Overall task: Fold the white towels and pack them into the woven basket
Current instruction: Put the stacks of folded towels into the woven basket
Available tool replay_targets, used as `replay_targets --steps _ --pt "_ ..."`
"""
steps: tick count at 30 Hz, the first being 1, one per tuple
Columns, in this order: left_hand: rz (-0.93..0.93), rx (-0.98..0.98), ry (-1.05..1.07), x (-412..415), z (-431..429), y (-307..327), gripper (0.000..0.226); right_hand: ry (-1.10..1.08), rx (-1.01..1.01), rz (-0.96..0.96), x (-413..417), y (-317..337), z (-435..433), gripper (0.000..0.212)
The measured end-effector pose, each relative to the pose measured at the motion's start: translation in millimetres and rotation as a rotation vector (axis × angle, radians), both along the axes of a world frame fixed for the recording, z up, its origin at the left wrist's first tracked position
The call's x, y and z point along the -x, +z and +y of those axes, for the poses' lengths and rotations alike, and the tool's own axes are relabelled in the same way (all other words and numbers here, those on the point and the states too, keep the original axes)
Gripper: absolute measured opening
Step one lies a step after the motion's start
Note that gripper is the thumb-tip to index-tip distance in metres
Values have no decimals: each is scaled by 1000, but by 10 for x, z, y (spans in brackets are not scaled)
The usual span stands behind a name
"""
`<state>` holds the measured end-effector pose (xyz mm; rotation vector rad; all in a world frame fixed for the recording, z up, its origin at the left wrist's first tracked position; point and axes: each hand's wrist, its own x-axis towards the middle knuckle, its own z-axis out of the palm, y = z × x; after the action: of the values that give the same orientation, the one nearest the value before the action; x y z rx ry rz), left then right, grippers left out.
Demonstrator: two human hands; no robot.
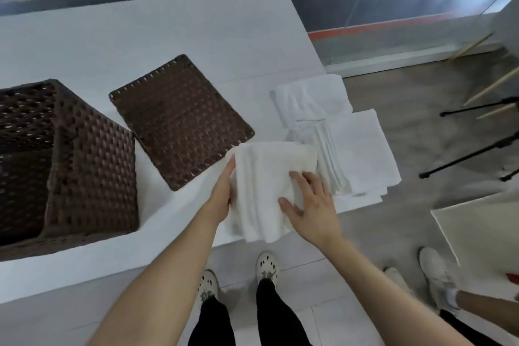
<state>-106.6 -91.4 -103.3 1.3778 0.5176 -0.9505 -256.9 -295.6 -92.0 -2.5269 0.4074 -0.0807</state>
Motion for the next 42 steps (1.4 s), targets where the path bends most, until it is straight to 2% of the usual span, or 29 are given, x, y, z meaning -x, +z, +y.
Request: replay_targets --steps 3,9,12,14,16,18,21,23,25,26,28,30,33,38,39,42 --pt "-63 58 -47 127 29 274 86 39 2 -41 19 7 12 66" --pt "-110 87 -57 216 807 326 59 200 15 -8 -130 72 619 62" --pt "-134 -1 -45 100 1100 401 73 296 -19 -37 -194 60 846 44" --pt "-218 -175 -36 43 1215 424 88 290 -81 -55 -249 55 890 35" --pt "-299 -269 -68 31 1231 502 107 252 -127 -72 -295 47 881 34" --pt "-300 -297 -155 63 1168 567 116 154 -195 -61 -310 59 857 47" --pt "-281 -435 -235 102 1036 533 108 -75 -319 29 -347 99 831 91" --pt "-267 -446 -200 104 1007 458 99 -208 -472 246 -428 110 789 127" --pt "-242 -404 -157 120 1016 440 80 -267 -627 476 -508 43 714 145" --pt "-234 -397 -153 122 1030 427 75 -269 -695 564 -535 -6 682 146" --pt "-229 -388 -171 128 1066 399 80 -262 -801 662 -557 -103 630 136" --pt "-215 -325 -190 121 1094 363 83 -270 -865 670 -585 -172 599 122" --pt "-181 -193 -176 124 1130 335 71 -262 -916 680 -637 -220 569 111" --pt "-167 -151 -143 129 1227 264 76 -203 -1058 744 -683 -108 505 88" --pt "-165 -153 -140 123 1247 254 76 -198 -1081 759 -686 -120 505 87" --pt "-164 -170 -148 98 1308 228 73 -228 -1049 756 -718 -169 514 118"
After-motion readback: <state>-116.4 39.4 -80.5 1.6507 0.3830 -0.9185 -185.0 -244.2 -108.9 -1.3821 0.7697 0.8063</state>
